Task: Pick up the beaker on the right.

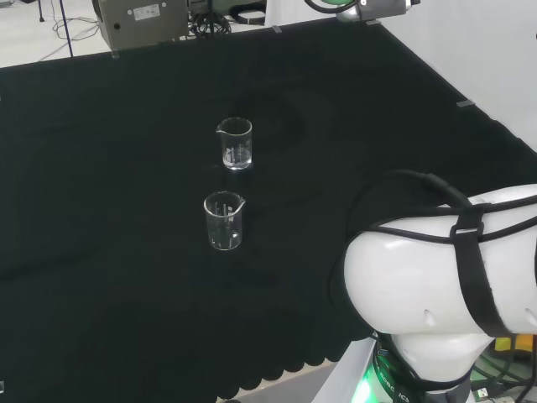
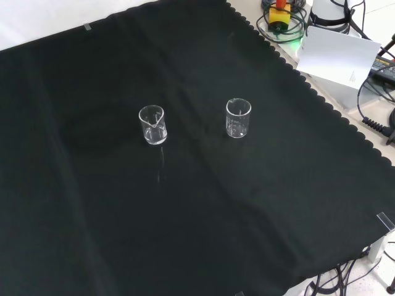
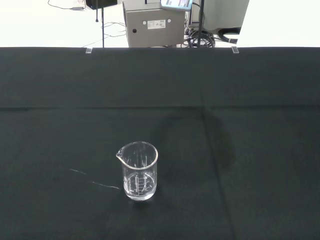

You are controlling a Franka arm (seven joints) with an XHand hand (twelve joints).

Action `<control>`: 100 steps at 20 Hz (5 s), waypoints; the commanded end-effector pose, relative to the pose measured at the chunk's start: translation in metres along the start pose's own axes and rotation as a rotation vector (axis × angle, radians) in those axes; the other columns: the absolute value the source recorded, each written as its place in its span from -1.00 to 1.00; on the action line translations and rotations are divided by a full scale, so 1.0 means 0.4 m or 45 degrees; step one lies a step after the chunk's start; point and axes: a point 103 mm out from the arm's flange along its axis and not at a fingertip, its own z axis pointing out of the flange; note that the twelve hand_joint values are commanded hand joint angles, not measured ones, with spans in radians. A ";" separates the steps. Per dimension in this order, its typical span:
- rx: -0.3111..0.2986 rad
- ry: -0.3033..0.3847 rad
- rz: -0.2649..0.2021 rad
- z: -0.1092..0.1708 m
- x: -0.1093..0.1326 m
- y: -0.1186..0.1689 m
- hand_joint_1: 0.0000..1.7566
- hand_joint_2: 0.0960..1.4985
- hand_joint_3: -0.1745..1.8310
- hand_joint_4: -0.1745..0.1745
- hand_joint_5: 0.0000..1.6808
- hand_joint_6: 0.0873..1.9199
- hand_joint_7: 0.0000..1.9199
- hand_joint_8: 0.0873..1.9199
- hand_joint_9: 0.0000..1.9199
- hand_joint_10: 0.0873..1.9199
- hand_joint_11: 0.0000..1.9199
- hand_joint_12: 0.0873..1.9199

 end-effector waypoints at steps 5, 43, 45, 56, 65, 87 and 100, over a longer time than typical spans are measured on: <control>-0.011 -0.012 0.001 0.000 -0.001 0.001 -0.95 0.83 -0.76 -0.19 -0.65 -1.00 -1.00 -0.52 -0.90 -0.32 -1.00 0.37; 0.196 0.334 -0.068 0.540 -0.132 0.482 -0.39 0.43 -0.89 -0.28 -0.53 -1.00 -0.73 -0.32 -0.53 -0.33 -0.88 0.45; 0.198 0.377 -0.087 0.574 -0.119 0.506 -0.33 0.40 -0.91 -0.27 -0.53 -1.00 -0.72 -0.32 -0.53 -0.33 -0.87 0.45; 0.287 0.504 -0.190 0.748 -0.073 0.573 -0.19 0.33 -0.98 -0.27 -0.52 -1.00 -0.70 -0.32 -0.52 -0.35 -0.86 0.44; 0.312 0.592 -0.305 0.817 -0.035 0.573 -0.17 0.28 -1.00 -0.29 -0.53 -1.00 -0.71 -0.33 -0.54 -0.36 -0.86 0.44; 0.383 0.860 -0.466 0.999 -0.035 0.574 -0.02 0.21 -1.00 -0.26 -0.58 -1.00 -0.82 -0.36 -0.64 -0.39 -0.95 0.45; 0.397 0.919 -0.520 1.041 0.001 0.585 -0.02 0.19 -1.00 -0.23 -0.60 -1.00 -0.83 -0.36 -0.66 -0.39 -0.99 0.45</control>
